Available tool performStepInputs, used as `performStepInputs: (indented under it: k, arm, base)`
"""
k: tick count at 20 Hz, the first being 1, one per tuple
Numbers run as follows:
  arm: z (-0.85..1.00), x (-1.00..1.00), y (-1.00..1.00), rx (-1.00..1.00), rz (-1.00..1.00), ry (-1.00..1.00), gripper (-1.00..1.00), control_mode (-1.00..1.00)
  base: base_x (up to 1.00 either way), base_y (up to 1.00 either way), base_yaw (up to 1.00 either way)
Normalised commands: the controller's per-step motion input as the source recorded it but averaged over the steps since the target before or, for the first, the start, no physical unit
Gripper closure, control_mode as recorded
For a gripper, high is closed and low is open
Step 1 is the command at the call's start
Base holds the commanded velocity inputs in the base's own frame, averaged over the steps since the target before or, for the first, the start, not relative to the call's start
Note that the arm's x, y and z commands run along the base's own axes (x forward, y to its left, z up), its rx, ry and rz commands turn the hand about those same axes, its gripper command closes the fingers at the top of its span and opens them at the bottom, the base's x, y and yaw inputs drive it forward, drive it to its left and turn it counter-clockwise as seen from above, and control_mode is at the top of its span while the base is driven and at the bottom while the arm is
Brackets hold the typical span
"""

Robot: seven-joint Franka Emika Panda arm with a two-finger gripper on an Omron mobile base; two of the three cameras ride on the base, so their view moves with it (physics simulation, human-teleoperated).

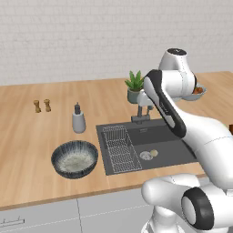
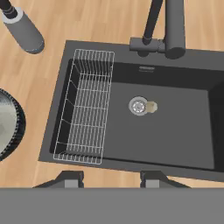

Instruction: Pick the garlic from the sink and place it in the bowl. Then pick the bowl and place it in the microwave. Then close the microwave door and press the start button.

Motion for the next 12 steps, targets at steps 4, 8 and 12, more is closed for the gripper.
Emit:
performStepInputs:
  k: [4,8,12]
  arm:
    - [-0.16,-0.03,-0.15,-0.02,-0.02,0.04,-1.0,-1.0]
    - [-0.77,-0.38,-0.78,0.04,-0.17,0.03,-1.0,-1.0]
    - [-1.0,-0.09,-1.0,0.19,-0.14,0.32,-1.0,-1.0]
  base:
    - [0.0,0.0,0.0]
    - [0.0,0.0,0.0]
    - [0.0,0.0,0.0]
